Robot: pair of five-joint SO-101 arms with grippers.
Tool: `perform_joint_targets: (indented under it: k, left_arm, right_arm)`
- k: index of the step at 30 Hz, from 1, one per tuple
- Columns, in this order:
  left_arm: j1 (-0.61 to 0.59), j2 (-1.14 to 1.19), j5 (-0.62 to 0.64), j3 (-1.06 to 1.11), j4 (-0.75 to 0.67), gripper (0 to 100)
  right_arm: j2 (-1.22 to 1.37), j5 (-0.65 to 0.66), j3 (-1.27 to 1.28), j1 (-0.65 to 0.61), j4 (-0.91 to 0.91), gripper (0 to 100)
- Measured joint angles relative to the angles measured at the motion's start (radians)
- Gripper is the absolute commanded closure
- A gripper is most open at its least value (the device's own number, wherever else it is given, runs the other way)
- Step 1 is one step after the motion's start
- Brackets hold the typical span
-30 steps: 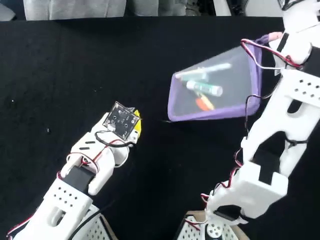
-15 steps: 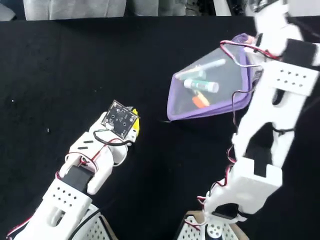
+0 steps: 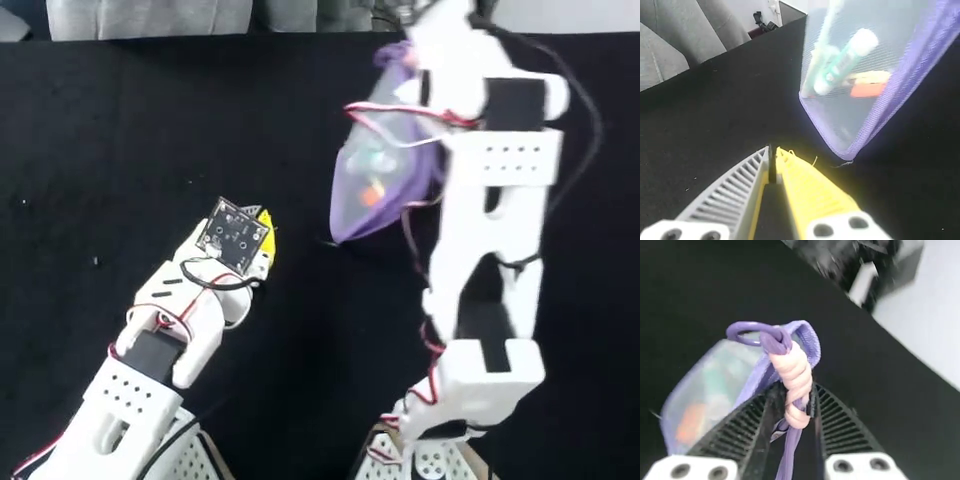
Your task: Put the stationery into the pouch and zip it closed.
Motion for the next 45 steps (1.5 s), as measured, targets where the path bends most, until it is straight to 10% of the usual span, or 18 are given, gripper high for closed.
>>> perform_joint_targets:
  k: [15,25,45]
  left_arm:
    - [-0.06,0.0,0.032,0.0,-0.006,97]
    - [-0.089,0.0,0.034,0.0,-0.008,97]
    - [-0.256,-0.373,0.068,0.0,0.117,97]
  right_arm:
    - [0.137,-0.043,0.084,-0.334,-0.032,90.4]
    - [0.138,-0.13,0.089,-0.341,-0.097,65.4]
    - [0.018,-0.264,-0.359,-0.155,0.172,98.6]
